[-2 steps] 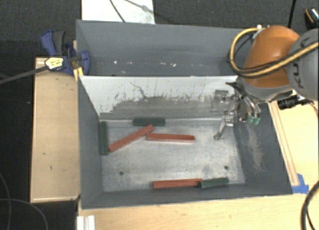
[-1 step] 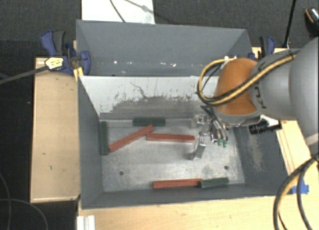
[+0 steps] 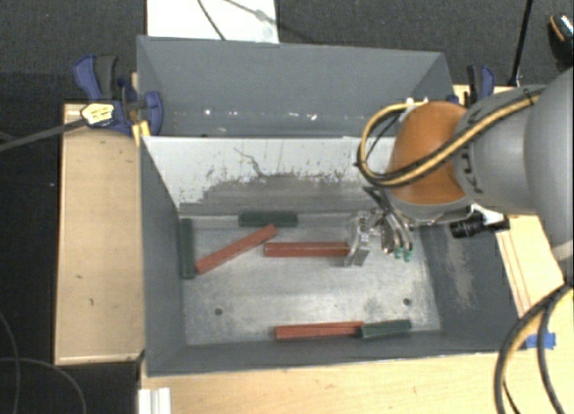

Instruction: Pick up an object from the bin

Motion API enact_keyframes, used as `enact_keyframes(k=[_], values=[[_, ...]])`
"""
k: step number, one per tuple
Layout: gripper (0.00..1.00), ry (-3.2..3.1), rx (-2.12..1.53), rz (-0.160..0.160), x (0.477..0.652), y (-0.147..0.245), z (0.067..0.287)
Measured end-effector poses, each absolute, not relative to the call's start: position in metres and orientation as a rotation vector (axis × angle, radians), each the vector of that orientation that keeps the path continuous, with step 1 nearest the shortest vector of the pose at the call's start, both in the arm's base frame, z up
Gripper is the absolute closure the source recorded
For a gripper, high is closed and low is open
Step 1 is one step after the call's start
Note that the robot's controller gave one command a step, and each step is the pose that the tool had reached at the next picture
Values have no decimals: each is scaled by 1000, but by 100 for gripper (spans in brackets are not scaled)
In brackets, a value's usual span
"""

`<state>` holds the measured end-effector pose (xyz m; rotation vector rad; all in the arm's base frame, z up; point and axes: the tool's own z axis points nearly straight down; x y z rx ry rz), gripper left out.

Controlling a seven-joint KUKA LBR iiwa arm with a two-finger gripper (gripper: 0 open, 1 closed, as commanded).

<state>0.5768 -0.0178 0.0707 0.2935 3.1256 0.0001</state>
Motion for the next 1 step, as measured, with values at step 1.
enact_keyframes(k=[1], values=[[100, 3095, -479, -1, 551, -3, 251]])
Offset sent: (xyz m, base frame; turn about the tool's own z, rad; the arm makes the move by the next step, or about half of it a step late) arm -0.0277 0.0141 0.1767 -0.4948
